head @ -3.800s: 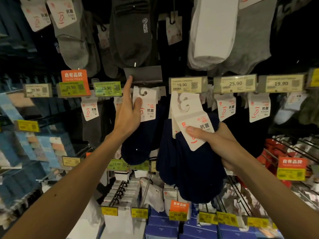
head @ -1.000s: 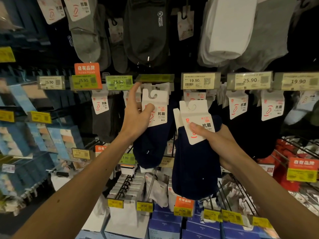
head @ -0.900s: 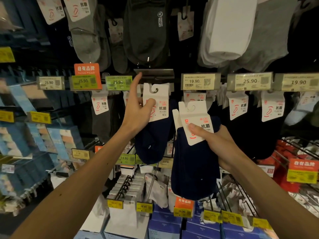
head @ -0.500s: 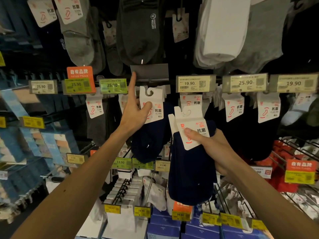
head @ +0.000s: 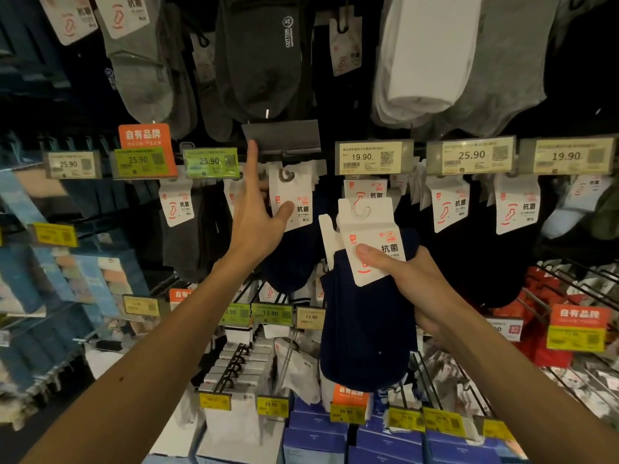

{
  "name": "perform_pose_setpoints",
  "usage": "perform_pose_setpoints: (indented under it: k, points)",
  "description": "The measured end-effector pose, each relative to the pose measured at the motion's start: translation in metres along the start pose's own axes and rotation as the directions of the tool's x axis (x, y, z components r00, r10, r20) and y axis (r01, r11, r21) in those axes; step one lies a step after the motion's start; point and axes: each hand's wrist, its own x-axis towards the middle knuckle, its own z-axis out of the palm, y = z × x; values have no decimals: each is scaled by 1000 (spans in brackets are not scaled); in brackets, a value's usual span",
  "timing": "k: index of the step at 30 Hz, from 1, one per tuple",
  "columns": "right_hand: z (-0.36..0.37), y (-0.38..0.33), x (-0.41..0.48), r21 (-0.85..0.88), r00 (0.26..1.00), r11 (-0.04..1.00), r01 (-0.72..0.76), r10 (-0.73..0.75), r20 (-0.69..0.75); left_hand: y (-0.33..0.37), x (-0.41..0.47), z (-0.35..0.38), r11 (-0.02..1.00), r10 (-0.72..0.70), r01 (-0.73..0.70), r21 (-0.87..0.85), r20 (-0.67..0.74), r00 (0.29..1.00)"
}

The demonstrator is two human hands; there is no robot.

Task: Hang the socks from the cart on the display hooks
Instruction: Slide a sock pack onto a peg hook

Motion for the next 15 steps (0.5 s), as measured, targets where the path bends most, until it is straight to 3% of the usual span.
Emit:
perform_pose_setpoints:
  k: [2,4,6,8,10,12,15]
  points:
    - [-2,-1,0,12,1000,1000,6,-6,6,7,-17,-2,994,-39,47,102,-81,996]
    - [-2,-1,1,25,1000,1000,11,-11,17,15,-43,0,995,-80,87,53,-120,990]
    - [0,-1,2,28,1000,1000,12,-12,25,31,-72,5,968,-209,207,-144,0,978]
    - [7,1,4,25,999,1000,17,-18,46,51,-90,11,834,-365,429,-348,236,901]
    - [18,4,5,22,996,999,29,-31,80,61,-97,15,676,-445,573,-463,363,818]
    - [29,9,7,15,995,999,41,-42,92,60,-95,11,601,-482,614,-512,380,789]
    - [39,16,10,-15,995,999,50,-48,91,50,-94,3,582,-515,625,-521,358,779]
